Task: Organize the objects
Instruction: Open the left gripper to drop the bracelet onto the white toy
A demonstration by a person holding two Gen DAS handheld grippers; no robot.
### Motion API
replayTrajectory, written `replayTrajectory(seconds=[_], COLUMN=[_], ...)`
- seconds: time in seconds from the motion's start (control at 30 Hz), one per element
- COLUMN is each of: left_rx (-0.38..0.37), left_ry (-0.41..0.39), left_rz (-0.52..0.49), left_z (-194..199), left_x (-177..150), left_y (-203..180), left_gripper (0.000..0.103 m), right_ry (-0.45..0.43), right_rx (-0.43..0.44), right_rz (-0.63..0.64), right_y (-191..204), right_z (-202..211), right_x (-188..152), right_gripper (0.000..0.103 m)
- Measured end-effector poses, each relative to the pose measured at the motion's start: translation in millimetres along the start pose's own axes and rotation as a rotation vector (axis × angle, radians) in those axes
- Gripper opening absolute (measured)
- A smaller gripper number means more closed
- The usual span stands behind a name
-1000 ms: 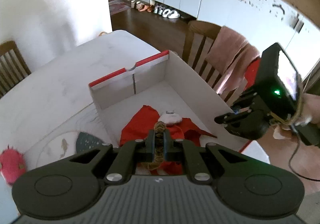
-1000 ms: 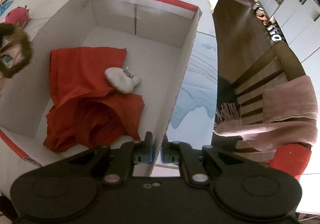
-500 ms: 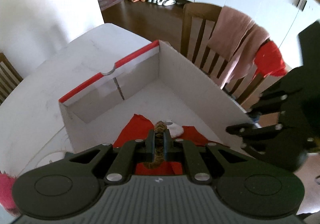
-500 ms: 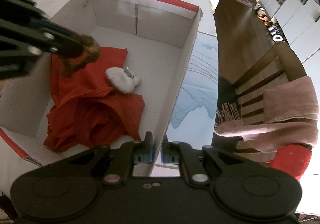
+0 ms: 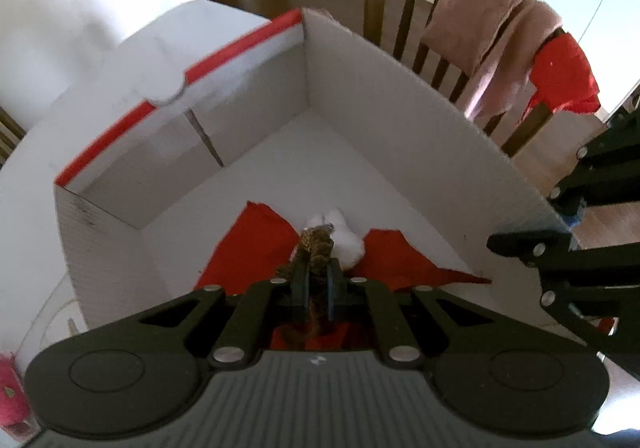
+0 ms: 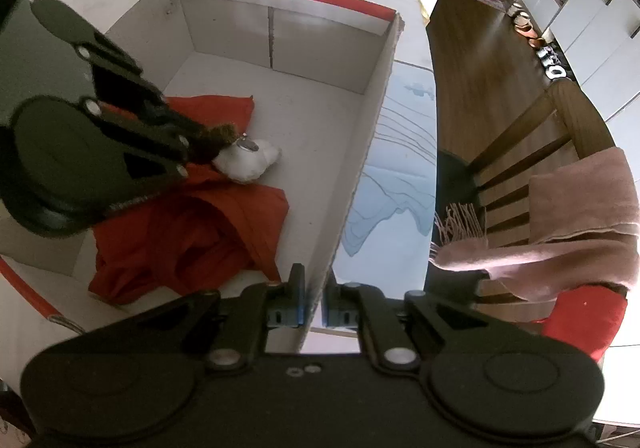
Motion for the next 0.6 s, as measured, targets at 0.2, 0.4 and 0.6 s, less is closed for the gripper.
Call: replayTrajectory(seconds=[0.2,0.4,0.6], left_rx=[-0.021,-0.019,-0.013], left_ry=[0.037,0.016,0.003], left_rz=[0.006,0.023,0.046], left_z=[-13,-9,1], left_x=[-8,-11,-16], left_y=[-1,4,11], left_gripper=[0.007,0.007,0.010], right_ry=[0.000,0.001,0.002], right_rx=[0.003,-0.002,-0.006], right_rz=[-0.004,-0.001,-0.002], right_y=[0,0,1], right_z=[0,-1,-1], right_x=[0,0,0], right_gripper=[0.006,0.006,0.006])
Point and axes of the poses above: each gripper's, at about its wrist camera, not at the fingertips, and z roughly against the way its jaws point, y to its left, x to its top, the point moved 8 cm from there along -z, roughly the way its jaws point, and after that the axes turned 6 degrees about y, right-handed, at the moved point
